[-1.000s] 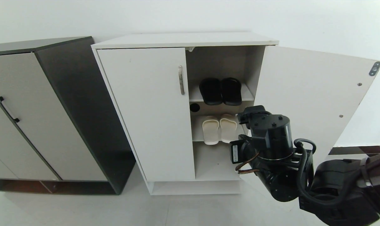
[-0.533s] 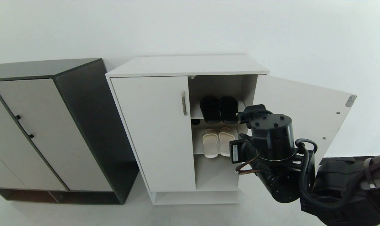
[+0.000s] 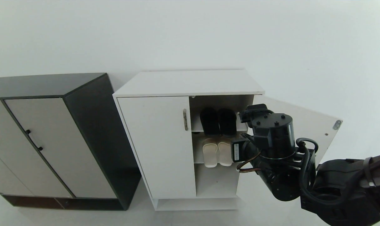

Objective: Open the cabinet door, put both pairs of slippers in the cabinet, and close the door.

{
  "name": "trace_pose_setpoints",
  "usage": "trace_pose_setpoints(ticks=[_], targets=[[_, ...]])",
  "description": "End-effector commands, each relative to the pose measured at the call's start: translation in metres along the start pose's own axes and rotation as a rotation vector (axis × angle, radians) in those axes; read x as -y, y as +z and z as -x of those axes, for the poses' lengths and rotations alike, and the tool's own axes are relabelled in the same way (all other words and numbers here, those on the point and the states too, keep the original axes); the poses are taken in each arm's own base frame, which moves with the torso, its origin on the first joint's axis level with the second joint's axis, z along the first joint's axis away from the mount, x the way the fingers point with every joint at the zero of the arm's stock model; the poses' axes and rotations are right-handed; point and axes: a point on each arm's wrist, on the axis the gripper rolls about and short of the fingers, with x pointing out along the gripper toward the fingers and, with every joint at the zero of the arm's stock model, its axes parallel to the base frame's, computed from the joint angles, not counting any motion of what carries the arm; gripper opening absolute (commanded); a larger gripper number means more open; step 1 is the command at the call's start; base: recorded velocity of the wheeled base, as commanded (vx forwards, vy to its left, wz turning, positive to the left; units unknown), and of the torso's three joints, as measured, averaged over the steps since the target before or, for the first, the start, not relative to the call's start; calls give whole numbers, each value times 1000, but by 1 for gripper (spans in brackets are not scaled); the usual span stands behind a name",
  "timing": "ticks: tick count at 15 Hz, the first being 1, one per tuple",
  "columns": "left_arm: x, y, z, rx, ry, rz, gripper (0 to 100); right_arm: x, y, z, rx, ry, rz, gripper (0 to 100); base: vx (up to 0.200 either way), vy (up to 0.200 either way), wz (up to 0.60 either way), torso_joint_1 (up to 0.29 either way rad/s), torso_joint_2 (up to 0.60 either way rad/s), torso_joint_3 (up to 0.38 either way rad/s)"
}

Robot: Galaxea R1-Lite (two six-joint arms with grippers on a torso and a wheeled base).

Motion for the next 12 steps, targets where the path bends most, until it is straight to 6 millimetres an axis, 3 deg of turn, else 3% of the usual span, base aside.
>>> trace_pose_setpoints(ticks=[1,12], targets=[[0,0,0,0,0,0,0,0,0,0,0,1,0,0,0,0,0,188,-496,-315],[0,0,0,0,0,-2,0,1,-6,1,-16,0,46,0,0,0,0,215,-513,-298]])
